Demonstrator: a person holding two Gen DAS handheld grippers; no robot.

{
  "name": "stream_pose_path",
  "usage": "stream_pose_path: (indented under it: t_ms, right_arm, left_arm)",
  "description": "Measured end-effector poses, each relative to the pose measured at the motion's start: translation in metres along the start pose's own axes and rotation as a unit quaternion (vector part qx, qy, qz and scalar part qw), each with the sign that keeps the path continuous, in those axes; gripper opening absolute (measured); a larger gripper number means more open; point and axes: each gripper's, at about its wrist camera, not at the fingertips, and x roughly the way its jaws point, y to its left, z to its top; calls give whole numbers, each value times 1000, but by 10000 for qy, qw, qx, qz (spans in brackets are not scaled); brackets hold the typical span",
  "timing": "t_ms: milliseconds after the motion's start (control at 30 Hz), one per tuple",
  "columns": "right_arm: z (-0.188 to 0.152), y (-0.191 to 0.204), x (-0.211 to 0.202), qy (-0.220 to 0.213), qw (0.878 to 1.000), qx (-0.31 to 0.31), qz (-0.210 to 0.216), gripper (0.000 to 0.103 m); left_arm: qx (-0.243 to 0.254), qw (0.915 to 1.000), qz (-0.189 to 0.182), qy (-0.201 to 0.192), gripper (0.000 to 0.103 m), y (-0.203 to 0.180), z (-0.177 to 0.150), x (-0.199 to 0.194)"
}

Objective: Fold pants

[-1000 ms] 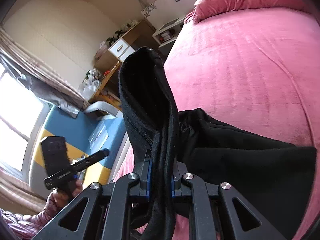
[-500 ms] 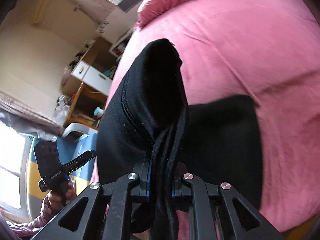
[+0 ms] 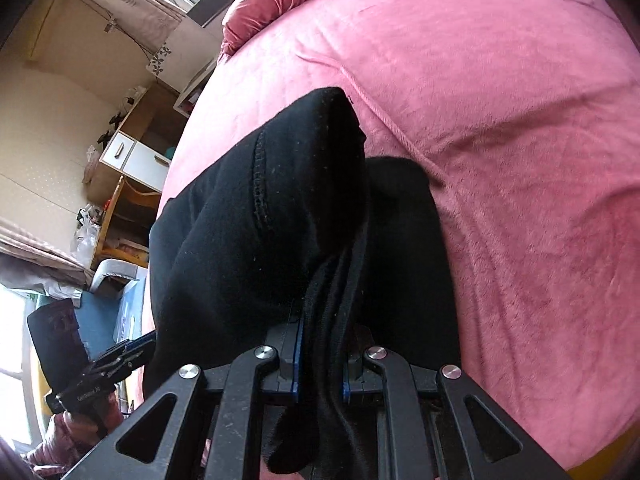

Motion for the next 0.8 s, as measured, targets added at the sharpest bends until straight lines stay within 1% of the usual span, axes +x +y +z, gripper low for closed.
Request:
stream_pose_path:
  t_ms: [67, 133, 200, 233, 333, 400, 500, 533, 600, 667, 700, 767, 800]
  right_arm:
    - [-1, -3, -6, -38, 9999, 89, 32, 18]
    - [-4, -5, -18, -199, 9997, 120, -52, 24]
    - [-11, -5, -41, -398, 9990, 155, -120, 29]
    - [-15, -5, -52, -479, 9987, 165, -99, 29]
    - [-29, -3, -80, -624, 9977, 217, 145, 29]
    - [-44, 4, -92, -556, 9977, 170, 358, 29]
    - [-60, 9, -86, -335, 9988, 227, 282, 29]
    - [-66, 3, -84, -266, 9988, 285, 300, 29]
    - [-70, 6, -71, -163, 9986, 419, 281, 29]
    - [-72, 4, -59, -177, 9975, 647, 242, 29]
    - [-71, 1, -54, -212, 9964, 761, 292, 29]
    - [-66, -4, -46, -332, 9943, 983, 224, 29]
    - [-64, -6, -45, -379, 9938, 1028, 190, 22]
  left_arm:
    - [8, 10000, 46, 12, 30, 3, 4, 1]
    - [41, 10000, 56, 7, 30, 2, 5, 1]
    - [46, 10000, 44, -7, 30, 2, 6, 1]
    - [51, 10000, 25, -28, 30, 1, 4, 1]
    - [64, 9999, -18, -91, 30, 1, 1, -3]
    - [-8, 9999, -105, -129, 30, 4, 0, -4]
    - [-56, 9998, -148, -145, 30, 7, -1, -7]
    - [-32, 9998, -155, -155, 30, 7, -1, -8]
    - [11, 9996, -191, -194, 30, 6, -1, -11]
    - [14, 9996, -209, -208, 30, 7, -1, -13]
    - [2, 9996, -217, -203, 30, 8, 0, -15]
    - [-11, 9995, -236, -209, 30, 10, -2, -16]
    - [-4, 9995, -231, -219, 30, 10, -2, -18]
